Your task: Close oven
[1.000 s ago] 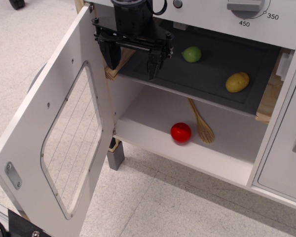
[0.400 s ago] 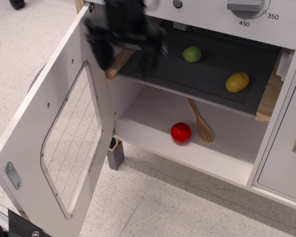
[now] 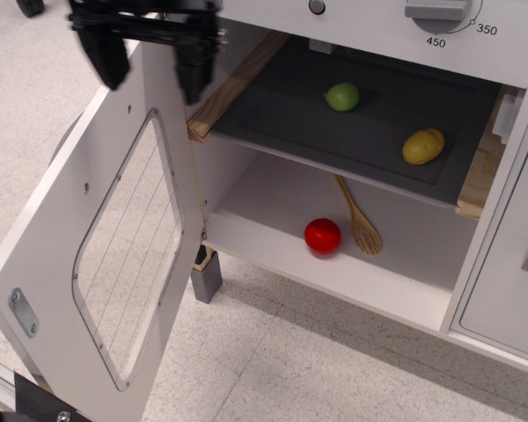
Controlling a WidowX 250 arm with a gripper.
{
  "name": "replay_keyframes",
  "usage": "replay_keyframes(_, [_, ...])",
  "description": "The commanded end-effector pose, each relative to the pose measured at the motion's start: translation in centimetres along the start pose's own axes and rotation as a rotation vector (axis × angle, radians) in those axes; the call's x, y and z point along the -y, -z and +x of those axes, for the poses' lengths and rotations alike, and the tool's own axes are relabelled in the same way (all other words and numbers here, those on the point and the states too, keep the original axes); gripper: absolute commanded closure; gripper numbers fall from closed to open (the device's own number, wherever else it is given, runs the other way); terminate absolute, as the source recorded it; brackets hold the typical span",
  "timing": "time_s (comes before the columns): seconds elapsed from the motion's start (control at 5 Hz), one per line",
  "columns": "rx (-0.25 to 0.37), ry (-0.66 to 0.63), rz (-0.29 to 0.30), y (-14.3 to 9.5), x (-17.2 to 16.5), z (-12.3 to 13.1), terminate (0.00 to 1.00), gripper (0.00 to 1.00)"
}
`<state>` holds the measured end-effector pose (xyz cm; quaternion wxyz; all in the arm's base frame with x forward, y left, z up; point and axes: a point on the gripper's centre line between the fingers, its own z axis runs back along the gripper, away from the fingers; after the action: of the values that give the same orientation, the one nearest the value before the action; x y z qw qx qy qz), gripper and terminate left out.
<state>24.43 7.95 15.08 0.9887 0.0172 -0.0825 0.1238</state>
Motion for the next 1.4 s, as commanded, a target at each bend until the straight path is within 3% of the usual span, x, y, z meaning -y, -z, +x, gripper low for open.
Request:
replay_keyframes(0.0, [-0.018, -0.024, 0.088, 0.4, -3.7, -1.8, 0.0, 0.0])
replay_keyframes(0.6, [-0.065, -0.103, 0.033, 5.1, -2.8, -0.6, 0.0, 0.0])
replay_keyframes(0.8, [-0.078, -0.111, -0.001, 5.9, -1.4, -0.5, 0.0, 0.0])
replay_keyframes(1.0, [-0.034, -0.092, -0.021, 5.9, 0.9, -0.2, 0.0, 0.0])
replay_keyframes(1.2, [-0.033, -0.097, -0.063, 5.7, 3.8, 0.6, 0.0, 0.0])
